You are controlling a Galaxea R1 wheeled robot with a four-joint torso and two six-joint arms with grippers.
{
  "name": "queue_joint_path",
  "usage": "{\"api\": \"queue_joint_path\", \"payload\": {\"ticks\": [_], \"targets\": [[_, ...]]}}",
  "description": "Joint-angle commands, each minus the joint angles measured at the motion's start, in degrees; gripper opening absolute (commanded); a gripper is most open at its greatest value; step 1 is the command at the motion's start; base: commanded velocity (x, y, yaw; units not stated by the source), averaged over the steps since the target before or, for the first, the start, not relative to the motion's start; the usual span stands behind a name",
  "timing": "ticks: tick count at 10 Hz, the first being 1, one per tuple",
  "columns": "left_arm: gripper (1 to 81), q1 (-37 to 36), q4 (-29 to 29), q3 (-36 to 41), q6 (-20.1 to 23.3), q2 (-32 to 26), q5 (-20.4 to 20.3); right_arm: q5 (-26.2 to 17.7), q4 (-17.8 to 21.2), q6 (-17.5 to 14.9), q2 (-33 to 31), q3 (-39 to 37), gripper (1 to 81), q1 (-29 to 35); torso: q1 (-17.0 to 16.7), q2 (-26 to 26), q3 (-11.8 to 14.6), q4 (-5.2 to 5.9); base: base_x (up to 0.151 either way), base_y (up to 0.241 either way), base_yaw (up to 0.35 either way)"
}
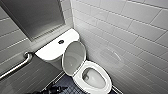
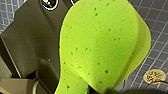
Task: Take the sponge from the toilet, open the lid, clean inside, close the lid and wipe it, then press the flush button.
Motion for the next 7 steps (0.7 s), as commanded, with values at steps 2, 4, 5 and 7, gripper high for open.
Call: {"api": "queue_joint_path", "payload": {"ticks": [2,4,5,7], "targets": [[81.1,-10.4,-0.9,-0.2,-6.1,-2.0,1.4,-3.0,11.0,-13.0,-2.3,1.7,1.0,-2.7,0.0,0.0,0.0,0.0,0.0,0.0,0.0],[81.1,-13.2,-0.7,-2.5,-11.1,-2.7,1.1,-1.8,10.9,-12.8,-3.2,3.7,1.0,-3.6,0.0,0.0,0.0,0.0,0.0,0.0,0.0],[81.1,-13.9,-0.8,-3.2,-12.0,-3.0,1.1,-1.3,10.8,-12.8,-3.3,4.2,1.0,-4.0,0.0,0.0,0.0,0.0,0.0,0.0,0.0],[81.1,-14.5,-0.8,-4.7,-14.0,-3.8,1.0,0.7,11.0,-12.7,-3.4,5.1,1.0,-4.9,0.0,0.0,0.0,0.0,0.0,0.0,0.0]]}}
